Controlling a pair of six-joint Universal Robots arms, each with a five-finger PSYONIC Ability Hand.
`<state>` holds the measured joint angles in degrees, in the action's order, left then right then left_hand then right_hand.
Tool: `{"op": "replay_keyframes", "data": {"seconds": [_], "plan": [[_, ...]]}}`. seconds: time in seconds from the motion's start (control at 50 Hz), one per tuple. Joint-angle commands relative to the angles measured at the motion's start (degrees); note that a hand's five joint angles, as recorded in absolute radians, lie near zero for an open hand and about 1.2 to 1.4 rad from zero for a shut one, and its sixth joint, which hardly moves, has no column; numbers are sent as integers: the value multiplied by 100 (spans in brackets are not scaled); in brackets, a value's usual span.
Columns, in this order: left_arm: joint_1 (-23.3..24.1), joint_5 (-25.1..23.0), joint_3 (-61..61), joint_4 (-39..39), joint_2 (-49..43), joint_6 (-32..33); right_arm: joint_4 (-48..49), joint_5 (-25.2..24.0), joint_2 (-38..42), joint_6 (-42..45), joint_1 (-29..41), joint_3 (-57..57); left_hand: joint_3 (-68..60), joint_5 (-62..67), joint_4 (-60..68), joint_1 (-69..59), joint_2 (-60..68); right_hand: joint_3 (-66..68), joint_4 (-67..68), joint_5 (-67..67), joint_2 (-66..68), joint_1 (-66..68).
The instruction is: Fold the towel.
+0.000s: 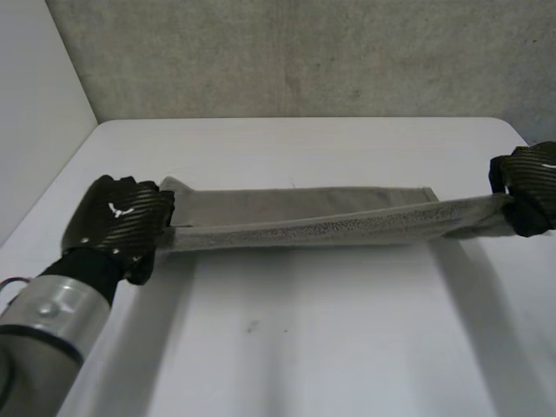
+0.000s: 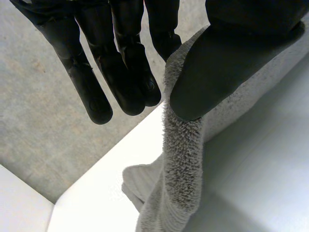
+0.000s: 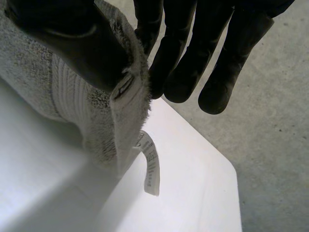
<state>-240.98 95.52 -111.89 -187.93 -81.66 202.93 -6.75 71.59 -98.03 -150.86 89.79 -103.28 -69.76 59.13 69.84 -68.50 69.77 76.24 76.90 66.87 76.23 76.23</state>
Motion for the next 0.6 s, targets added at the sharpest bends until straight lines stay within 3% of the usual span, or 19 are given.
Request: {"op": "replay_keyframes", "data": {"seconds": [0.02, 0.18, 0.26, 0.48, 0.6], "plan": [[7, -15, 18, 635, 458, 18, -661, -277, -278, 540, -164, 97, -1024, 1087, 1016, -1150, 1023, 376, 310, 313, 377, 377], [-90, -42, 168, 406, 10, 18, -556, -286, 188, 628, -146, 106, -1024, 1087, 1016, -1150, 1023, 376, 310, 313, 377, 377], [-125, -59, 361, 47, -761, 18, -118, -207, 1020, 611, -76, 290, -1024, 1087, 1016, -1150, 1023, 376, 310, 313, 377, 377], [-353, -217, 1221, -271, -2440, 18, 323, 126, 2296, 514, 231, 932, -1024, 1087, 1016, -1150, 1023, 376, 310, 313, 377, 377], [-353, -218, 1503, -358, -2741, 10, 656, 259, 2385, 505, 319, 985, -1024, 1087, 1016, -1150, 1023, 376, 310, 313, 377, 377]]}}
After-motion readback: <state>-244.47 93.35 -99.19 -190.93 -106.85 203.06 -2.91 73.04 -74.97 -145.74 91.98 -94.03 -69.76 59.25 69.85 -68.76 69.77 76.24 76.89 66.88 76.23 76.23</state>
